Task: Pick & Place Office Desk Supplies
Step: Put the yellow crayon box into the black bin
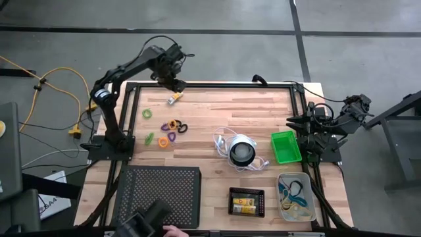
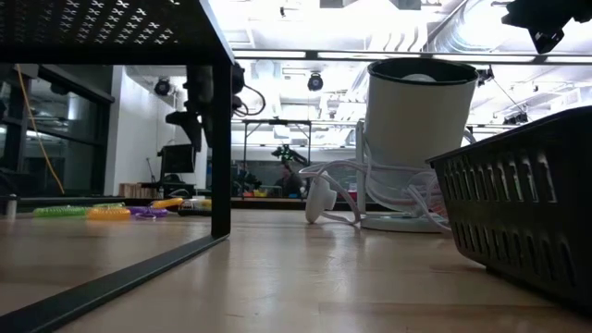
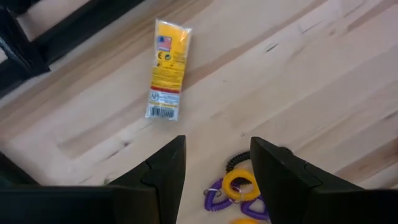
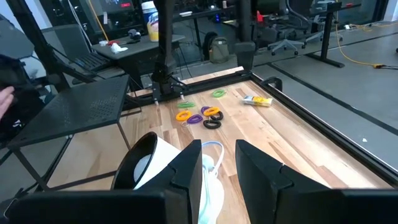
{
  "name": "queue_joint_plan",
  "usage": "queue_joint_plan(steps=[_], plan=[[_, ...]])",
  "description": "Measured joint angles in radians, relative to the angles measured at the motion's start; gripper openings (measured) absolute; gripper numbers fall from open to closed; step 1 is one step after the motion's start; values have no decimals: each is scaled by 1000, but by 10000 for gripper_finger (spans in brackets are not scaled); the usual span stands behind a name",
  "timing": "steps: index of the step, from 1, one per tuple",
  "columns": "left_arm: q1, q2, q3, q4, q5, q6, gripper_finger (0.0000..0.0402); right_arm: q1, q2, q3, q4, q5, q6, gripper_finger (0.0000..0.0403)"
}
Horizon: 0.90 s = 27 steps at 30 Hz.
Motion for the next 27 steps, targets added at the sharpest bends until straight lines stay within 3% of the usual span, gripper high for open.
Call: queue_joint_plan(steps=[27], plan=[[-26, 26, 2, -24, 5, -55, 173, 0, 0, 0, 0, 0, 0, 85]])
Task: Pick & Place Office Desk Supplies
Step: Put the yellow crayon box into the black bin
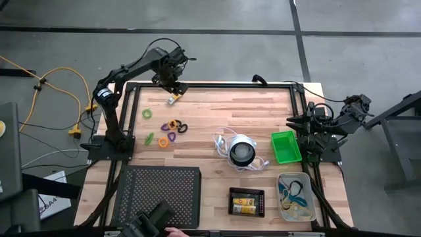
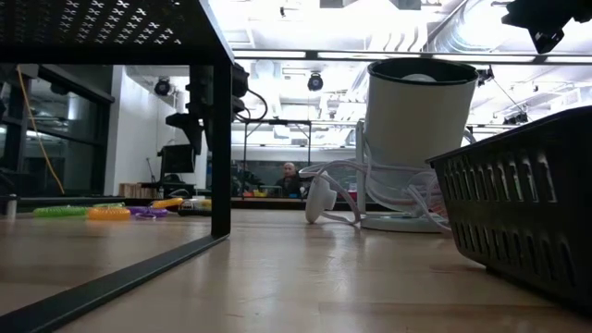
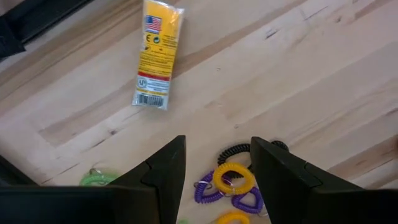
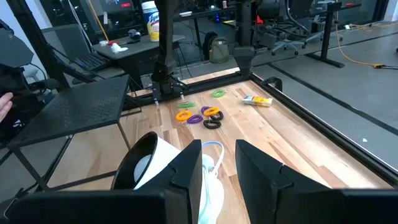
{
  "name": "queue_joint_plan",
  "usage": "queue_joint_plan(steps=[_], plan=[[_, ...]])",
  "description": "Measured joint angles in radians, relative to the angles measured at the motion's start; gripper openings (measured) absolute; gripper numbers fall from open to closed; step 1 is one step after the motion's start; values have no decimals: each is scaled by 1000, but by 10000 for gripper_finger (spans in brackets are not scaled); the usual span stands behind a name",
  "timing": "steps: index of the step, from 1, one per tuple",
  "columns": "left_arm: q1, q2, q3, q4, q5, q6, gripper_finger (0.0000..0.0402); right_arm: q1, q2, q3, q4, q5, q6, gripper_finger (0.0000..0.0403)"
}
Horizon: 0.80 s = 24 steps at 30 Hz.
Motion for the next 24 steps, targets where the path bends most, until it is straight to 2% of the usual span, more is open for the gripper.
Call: queue_joint_plan(steps=[8, 18, 24], plan=[[-18, 0, 0, 13, -1, -2, 173, 0, 0, 0, 0, 0, 0, 85], [-109, 0, 0, 51, -2, -50, 173, 0, 0, 0, 0, 0, 0, 85], [-136, 0, -1, 54, -42, -79, 173, 0, 0, 0, 0, 0, 0, 85]])
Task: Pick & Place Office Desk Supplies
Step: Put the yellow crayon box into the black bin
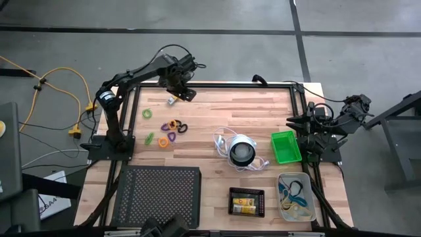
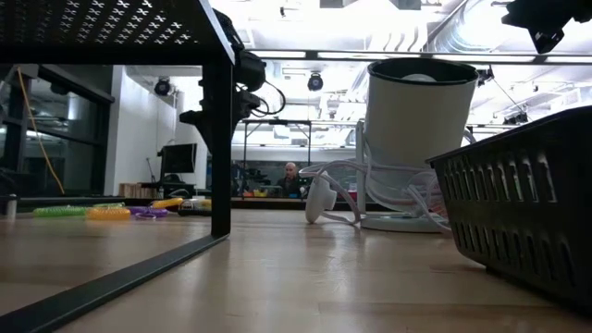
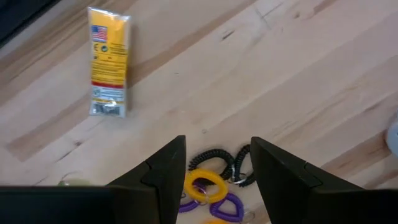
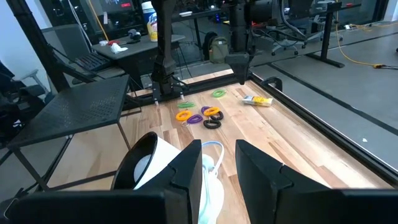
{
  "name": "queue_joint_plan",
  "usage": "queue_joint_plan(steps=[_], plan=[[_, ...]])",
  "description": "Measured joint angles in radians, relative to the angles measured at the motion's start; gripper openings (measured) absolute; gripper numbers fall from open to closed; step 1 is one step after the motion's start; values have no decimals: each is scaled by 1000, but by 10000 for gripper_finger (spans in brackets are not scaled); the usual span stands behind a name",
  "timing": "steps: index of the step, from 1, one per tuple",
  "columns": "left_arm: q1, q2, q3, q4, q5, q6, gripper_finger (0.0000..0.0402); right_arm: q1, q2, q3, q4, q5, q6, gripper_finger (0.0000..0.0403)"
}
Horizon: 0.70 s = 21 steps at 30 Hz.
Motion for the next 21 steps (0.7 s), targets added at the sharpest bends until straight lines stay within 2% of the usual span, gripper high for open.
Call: queue_joint_plan(steps=[8, 21], plan=[[-28, 0, 0, 0, -63, -3, 173, 0, 0, 0, 0, 0, 0, 85], [-33, 0, 0, 0, -65, -10, 173, 0, 0, 0, 0, 0, 0, 85]])
